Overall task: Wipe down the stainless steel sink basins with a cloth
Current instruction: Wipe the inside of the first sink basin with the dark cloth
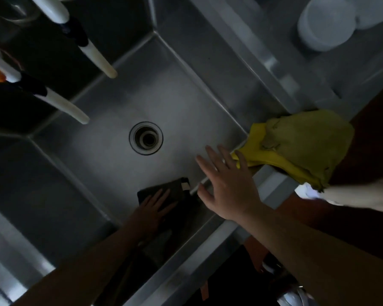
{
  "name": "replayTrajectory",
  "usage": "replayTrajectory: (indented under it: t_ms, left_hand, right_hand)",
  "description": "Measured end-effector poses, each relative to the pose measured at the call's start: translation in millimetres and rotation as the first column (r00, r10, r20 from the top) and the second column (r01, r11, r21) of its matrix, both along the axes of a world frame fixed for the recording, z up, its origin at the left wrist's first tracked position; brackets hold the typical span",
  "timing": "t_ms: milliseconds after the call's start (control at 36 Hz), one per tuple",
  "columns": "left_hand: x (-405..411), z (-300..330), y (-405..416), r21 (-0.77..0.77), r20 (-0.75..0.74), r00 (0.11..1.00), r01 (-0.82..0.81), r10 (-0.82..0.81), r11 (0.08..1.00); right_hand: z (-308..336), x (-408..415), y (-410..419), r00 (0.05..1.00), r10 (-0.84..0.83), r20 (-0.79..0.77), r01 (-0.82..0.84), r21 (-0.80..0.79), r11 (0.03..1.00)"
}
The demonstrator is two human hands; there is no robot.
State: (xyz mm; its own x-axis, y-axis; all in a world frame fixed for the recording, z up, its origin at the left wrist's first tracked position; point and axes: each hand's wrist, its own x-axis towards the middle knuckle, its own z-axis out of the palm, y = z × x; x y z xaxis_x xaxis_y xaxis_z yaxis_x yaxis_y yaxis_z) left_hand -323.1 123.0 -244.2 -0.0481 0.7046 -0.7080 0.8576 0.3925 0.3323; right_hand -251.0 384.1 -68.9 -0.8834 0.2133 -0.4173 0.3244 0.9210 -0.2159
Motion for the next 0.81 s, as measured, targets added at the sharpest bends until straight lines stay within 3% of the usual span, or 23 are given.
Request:
replayTrajectory:
  t_ms: [56,167,278,361,500,667,806]
  left_hand:
    - [-7,-1,-2,-0.024,-0.012,0.998,0.059,-0.059,0.998]
    - [-12,4,23,0.153,-0.109,0.988,0.123,-0.107,0.981]
    - [-13,0,65,0.249,-0.117,0.986,0.141,-0.115,0.958]
    - [-18,-9,115,0.176,-0.153,0.973,0.196,-0.170,0.965]
    - [-24,-14,206,0.190,-0.169,0.982,0.113,-0.080,0.975]
    - [-36,-42,271,0.152,-0.197,0.969,-0.123,0.152,0.981]
    - [-86,-53,288,0.231,-0.190,0.933,-0.260,0.305,0.938]
  right_hand:
    - [0,4,2,0.991,-0.033,-0.128,0.030,-0.028,0.999]
    - [7,9,28,0.944,-0.086,-0.319,0.109,0.054,0.993]
    - [24,4,80,0.974,-0.054,-0.218,0.098,0.195,0.976]
    - [31,-13,116,0.987,0.104,-0.123,-0.060,0.319,0.946]
    - [27,-65,163,0.937,0.342,-0.065,-0.290,0.399,0.870]
    - [13,-119,197,0.865,0.486,-0.128,-0.389,0.440,0.809]
    - [-9,-139,208,0.844,0.516,-0.146,-0.403,0.460,0.791]
